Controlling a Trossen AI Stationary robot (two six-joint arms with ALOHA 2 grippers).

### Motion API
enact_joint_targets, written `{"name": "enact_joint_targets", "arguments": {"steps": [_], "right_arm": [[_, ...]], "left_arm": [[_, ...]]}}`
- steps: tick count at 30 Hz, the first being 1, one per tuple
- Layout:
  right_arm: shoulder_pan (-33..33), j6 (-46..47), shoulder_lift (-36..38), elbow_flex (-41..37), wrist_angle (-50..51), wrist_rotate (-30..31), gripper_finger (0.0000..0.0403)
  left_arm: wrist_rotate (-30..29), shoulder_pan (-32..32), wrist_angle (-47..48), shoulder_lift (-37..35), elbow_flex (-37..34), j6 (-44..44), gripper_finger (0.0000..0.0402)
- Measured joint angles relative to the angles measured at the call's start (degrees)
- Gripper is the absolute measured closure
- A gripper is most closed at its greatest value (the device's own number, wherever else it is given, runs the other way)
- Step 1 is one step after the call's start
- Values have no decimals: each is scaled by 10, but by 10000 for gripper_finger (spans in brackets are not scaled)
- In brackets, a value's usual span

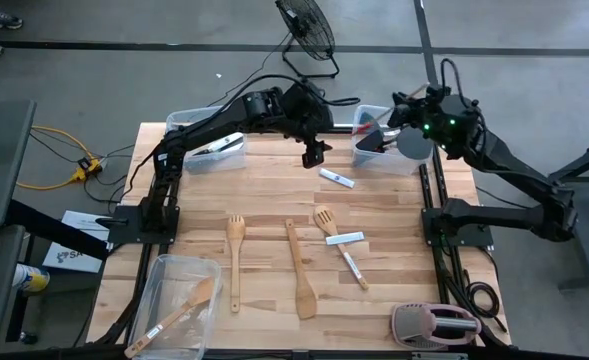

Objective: Pick & Place Kitchen Items
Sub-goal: Put the red spatula into the top right transparent bin

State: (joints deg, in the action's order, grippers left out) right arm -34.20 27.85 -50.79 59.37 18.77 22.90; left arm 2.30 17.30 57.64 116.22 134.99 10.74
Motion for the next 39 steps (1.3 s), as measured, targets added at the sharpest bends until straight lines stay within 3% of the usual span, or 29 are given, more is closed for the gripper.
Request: {"name": "enact_joint_targets", "arguments": {"steps": [4,11,24,39], "right_arm": [[-9,38,-1,0,54,54,349],[-32,96,-4,0,111,89,349],[-50,216,-75,0,153,117,349],[-70,420,-151,0,215,142,349]], "left_arm": [[-22,0,14,0,0,5,153],[-34,0,14,0,0,10,153],[-34,0,19,0,0,10,153],[-35,0,50,0,0,13,153]]}}
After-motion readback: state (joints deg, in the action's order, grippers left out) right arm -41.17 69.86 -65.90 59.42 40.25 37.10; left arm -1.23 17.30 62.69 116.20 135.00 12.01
